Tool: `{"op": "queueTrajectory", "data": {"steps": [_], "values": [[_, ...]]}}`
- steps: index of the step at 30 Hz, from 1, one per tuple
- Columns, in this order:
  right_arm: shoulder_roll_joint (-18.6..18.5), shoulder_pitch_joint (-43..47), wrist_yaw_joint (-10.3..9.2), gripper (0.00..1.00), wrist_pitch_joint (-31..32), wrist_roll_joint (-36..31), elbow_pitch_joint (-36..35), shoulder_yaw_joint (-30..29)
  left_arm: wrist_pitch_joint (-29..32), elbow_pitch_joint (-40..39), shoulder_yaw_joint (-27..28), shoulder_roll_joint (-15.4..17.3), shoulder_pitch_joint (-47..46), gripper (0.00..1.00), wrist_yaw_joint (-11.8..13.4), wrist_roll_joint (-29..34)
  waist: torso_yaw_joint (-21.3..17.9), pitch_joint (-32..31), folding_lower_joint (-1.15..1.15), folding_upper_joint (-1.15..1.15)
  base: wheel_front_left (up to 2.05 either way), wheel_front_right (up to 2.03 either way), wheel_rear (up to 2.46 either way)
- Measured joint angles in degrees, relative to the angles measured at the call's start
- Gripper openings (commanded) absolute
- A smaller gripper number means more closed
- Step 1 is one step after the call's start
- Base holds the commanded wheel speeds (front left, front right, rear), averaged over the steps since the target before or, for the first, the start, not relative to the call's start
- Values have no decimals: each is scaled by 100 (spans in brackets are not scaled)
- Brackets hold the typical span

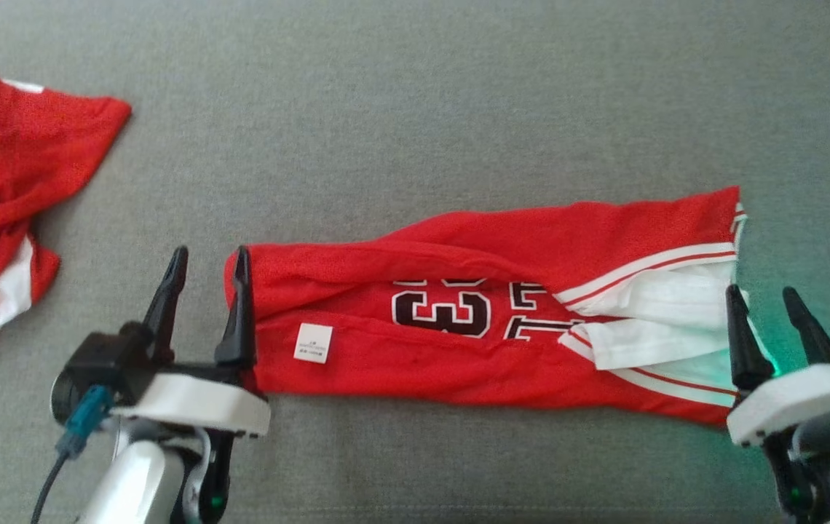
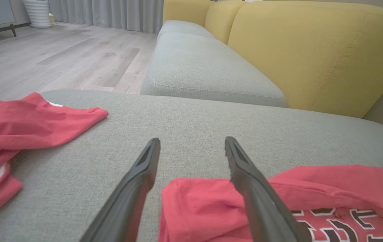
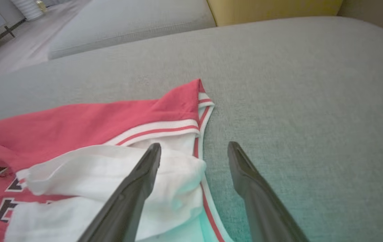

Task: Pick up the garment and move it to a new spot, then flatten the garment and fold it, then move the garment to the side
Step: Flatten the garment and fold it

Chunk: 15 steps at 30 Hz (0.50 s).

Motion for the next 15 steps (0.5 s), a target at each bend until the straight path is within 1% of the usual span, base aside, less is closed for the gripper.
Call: {"op": "queueTrajectory", "data": {"steps": [3, 4, 6, 10, 11, 12, 13, 15], "values": [[4, -242, 0, 100, 333, -27, 197, -92, -2, 64, -5, -63, -148, 100, -54, 0, 66, 147, 0, 0, 0, 0, 0], [4, -242, 0, 100, 333, -27, 197, -92, -2, 64, -5, -63, -148, 100, -54, 0, 66, 147, 0, 0, 0, 0, 0], [26, -344, 0, 100, 676, -60, 261, -136, -7, 109, 0, -90, -169, 100, -62, 0, 97, 239, 0, 0, 0, 0, 0], [137, -353, 0, 100, 1181, -41, 167, -236, -8, 189, 21, -143, -220, 100, -158, 1, 168, 376, 0, 0, 0, 0, 0], [145, -350, 0, 71, 1314, -40, 112, -270, -8, 201, 36, -149, -258, 100, -160, 2, 182, 396, 0, 0, 0, 0, 0], [151, -337, 0, 5, 1435, -27, 26, -286, -8, 205, 63, -152, -290, 100, -162, 2, 190, 415, 0, 0, 0, 0, 0], [156, -322, 0, 0, 1519, 8, -44, -302, -8, 213, 83, -155, -315, 100, -162, 3, 195, 428, 0, 0, 0, 0, 0], [188, -301, 0, 0, 1668, 38, -158, -318, -9, 227, 110, -167, -350, 100, -163, 12, 183, 436, 0, 0, 0, 0, 0]]}}
